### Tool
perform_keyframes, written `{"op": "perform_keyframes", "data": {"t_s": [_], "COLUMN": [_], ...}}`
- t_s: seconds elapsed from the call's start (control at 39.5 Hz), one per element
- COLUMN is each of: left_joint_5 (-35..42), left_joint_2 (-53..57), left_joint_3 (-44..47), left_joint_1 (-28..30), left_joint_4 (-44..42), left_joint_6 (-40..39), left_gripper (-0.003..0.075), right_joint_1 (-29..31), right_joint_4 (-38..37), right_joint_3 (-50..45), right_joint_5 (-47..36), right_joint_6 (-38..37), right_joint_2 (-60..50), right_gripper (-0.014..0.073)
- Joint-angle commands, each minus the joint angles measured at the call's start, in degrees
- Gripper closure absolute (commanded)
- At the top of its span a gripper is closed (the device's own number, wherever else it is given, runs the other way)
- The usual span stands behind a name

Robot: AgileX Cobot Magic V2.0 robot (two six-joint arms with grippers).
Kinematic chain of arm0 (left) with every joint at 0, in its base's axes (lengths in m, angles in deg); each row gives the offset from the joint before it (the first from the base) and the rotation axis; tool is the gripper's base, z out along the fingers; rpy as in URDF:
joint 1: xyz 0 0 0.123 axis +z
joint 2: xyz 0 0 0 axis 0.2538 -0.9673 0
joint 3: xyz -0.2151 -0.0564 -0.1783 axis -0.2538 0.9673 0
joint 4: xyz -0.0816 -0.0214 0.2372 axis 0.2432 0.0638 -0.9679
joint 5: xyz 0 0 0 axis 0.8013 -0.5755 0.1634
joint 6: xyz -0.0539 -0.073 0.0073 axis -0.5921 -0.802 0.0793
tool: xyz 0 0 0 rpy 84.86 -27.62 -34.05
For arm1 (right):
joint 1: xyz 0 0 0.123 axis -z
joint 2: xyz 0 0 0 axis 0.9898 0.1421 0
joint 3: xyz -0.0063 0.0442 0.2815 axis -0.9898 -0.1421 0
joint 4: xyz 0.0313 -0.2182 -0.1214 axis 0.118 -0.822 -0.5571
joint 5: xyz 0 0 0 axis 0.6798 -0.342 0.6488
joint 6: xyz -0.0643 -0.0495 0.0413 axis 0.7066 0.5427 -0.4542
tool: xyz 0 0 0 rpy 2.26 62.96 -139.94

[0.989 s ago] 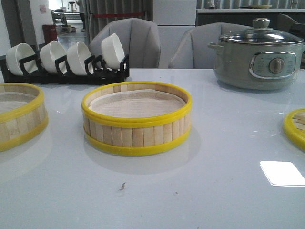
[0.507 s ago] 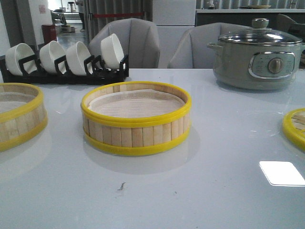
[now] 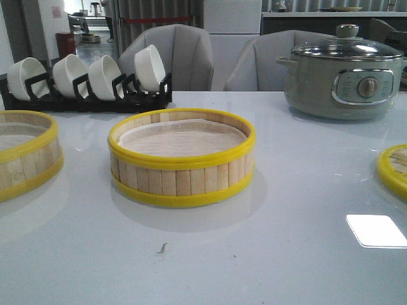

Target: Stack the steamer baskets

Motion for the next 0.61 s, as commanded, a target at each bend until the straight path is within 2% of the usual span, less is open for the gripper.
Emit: {"op": "perform_keyframes", "data": {"t_s": [0.0,0.13,0.18,0.25,0.33,0.38,0.58], "left_joint_5": [3.41,3.41,3.30,2.78,2.41,2.28,2.16], "left_joint_2": [0.56,0.56,0.56,0.56,0.56,0.56,0.56], "left_joint_3": [-1.64,-1.64,-1.64,-1.64,-1.64,-1.64,-1.64], "left_joint_1": [0.05,0.05,0.05,0.05,0.05,0.05,0.05], "left_joint_4": [-0.04,0.29,0.69,1.19,1.31,1.31,1.73], "left_joint_6": [0.14,0.14,0.14,0.14,0.14,0.14,0.14], "left_gripper": [0.0631,0.0631,0.0631,0.0631,0.0631,0.0631,0.0631], "right_joint_1": [-0.04,-0.04,-0.04,-0.04,-0.04,-0.04,-0.04], "right_joint_4": [-0.11,-0.11,-0.11,-0.11,-0.36,-0.42,-0.55], "right_joint_3": [2.24,2.24,2.24,2.24,2.24,2.24,2.24], "right_joint_5": [-6.29,-5.43,-4.52,-2.87,-1.90,-2.10,-3.45], "right_joint_6": [0.23,0.23,0.23,0.23,0.23,0.23,0.23], "right_joint_2": [-0.11,-0.11,-0.11,-0.11,-0.11,-0.11,-0.11], "right_gripper": [0.0540,0.0529,0.0488,0.0372,0.0219,0.0167,0.0161]}}
